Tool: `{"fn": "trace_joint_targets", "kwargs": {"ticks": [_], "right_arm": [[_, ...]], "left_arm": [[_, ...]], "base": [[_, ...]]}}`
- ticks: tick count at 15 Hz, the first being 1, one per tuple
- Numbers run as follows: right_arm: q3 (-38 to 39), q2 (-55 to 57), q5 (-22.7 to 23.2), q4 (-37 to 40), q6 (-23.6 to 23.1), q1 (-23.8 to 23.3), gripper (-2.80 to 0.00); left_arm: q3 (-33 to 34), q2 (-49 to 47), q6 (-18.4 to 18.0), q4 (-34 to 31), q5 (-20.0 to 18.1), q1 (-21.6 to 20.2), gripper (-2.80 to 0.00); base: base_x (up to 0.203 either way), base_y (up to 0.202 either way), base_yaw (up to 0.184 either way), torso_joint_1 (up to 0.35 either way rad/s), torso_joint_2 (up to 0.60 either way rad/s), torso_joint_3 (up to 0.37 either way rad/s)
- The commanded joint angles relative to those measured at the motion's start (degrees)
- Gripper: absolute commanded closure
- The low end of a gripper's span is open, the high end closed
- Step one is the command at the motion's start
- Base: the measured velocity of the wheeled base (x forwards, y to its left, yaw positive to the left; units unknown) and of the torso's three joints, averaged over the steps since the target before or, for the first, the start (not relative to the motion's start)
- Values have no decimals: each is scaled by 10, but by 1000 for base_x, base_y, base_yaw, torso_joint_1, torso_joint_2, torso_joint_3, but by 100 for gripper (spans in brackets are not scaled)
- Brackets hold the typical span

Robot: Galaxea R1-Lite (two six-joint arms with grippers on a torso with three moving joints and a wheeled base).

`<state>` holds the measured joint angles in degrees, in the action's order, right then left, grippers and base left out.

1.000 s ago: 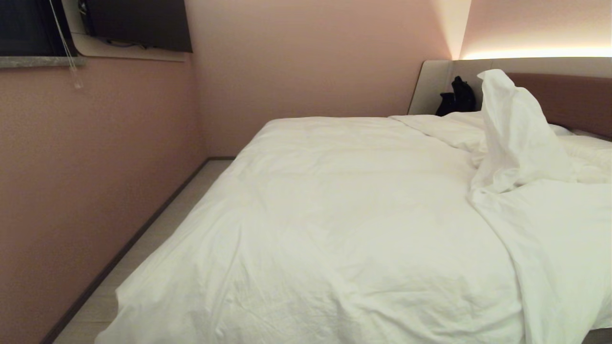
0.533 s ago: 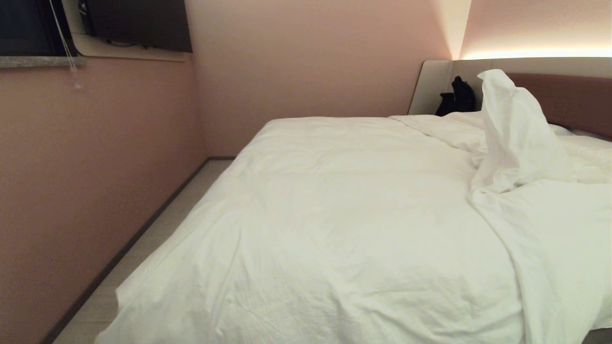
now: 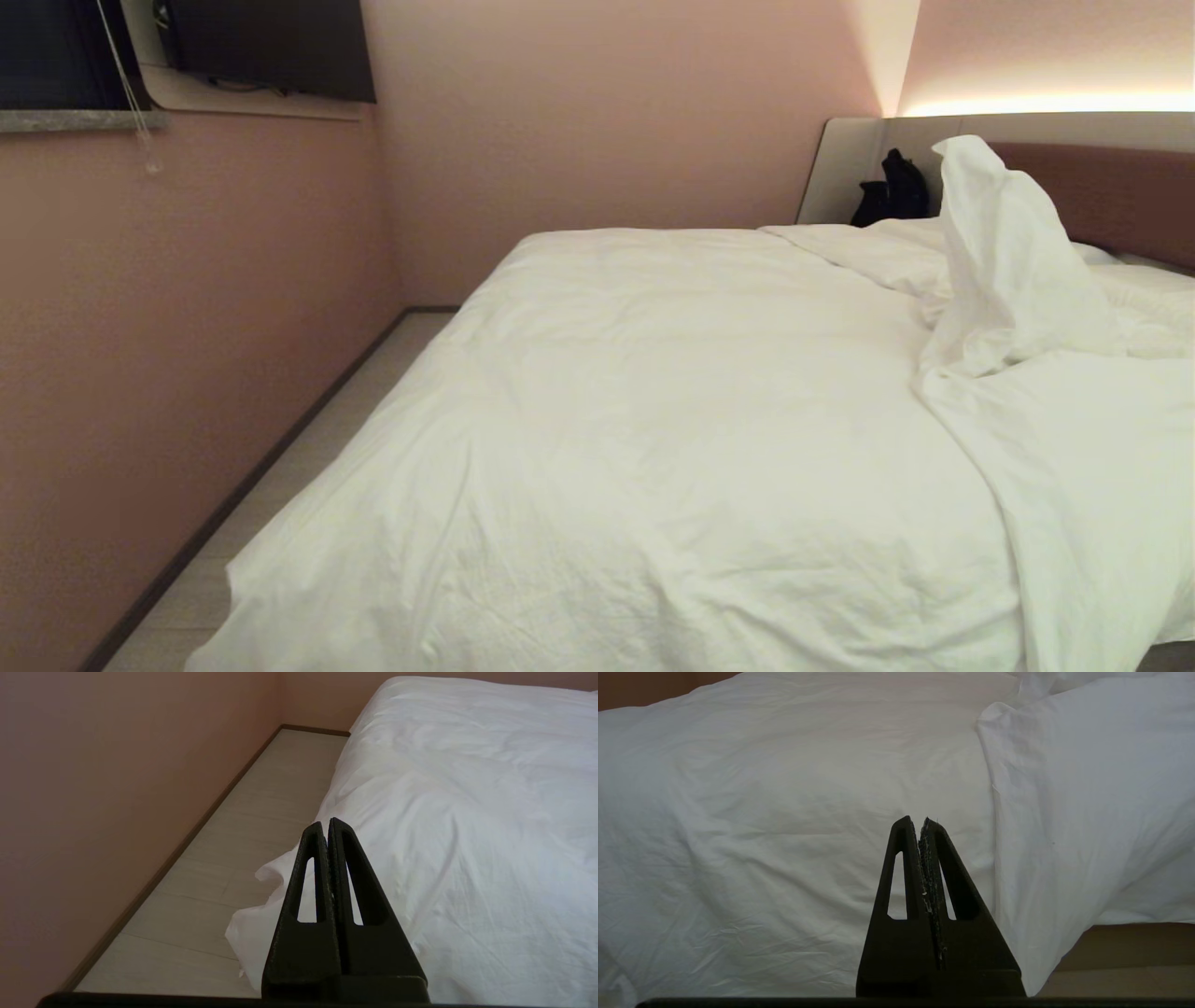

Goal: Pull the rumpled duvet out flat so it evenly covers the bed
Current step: Flatten the corners of the folded blanket

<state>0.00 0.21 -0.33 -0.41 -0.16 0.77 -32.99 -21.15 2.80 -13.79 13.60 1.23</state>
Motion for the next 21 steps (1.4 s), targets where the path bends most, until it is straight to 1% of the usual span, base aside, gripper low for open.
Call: {"fn": "trace_joint_targets", "kwargs": {"ticks": [1,3,6,8,9,11,12,13,15,16,17,19,21], "right_arm": [[0,0,0,0,0,0,0],[0,0,0,0,0,0,0],[0,0,0,0,0,0,0],[0,0,0,0,0,0,0],[0,0,0,0,0,0,0],[0,0,0,0,0,0,0],[0,0,0,0,0,0,0],[0,0,0,0,0,0,0],[0,0,0,0,0,0,0],[0,0,0,0,0,0,0],[0,0,0,0,0,0,0],[0,0,0,0,0,0,0],[0,0,0,0,0,0,0]], "left_arm": [[30,28,0,2,12,29,0],[55,46,0,3,13,41,0],[87,52,0,23,12,40,0],[142,57,-7,98,7,26,0],[172,65,-22,138,1,15,0],[232,94,-57,211,-25,-4,0],[254,113,-65,242,-42,-8,0],[268,128,-66,260,-58,-10,0],[278,166,-65,264,-80,-11,0],[289,188,-66,264,-95,-11,0],[303,203,-67,264,-102,-11,0],[325,211,-67,271,-105,-11,0],[330,211,-64,276,-108,-11,0]], "base": [[0,0,0,0,0,0],[0,0,0,0,0,0],[0,0,0,0,0,0],[0,0,0,0,0,0],[0,0,0,0,0,0],[0,0,0,0,0,0],[0,0,0,0,0,0],[0,0,0,0,0,0],[0,0,0,0,0,0],[0,0,0,0,0,0],[0,0,0,0,0,0],[0,0,0,0,0,0],[0,0,0,0,0,0]]}}
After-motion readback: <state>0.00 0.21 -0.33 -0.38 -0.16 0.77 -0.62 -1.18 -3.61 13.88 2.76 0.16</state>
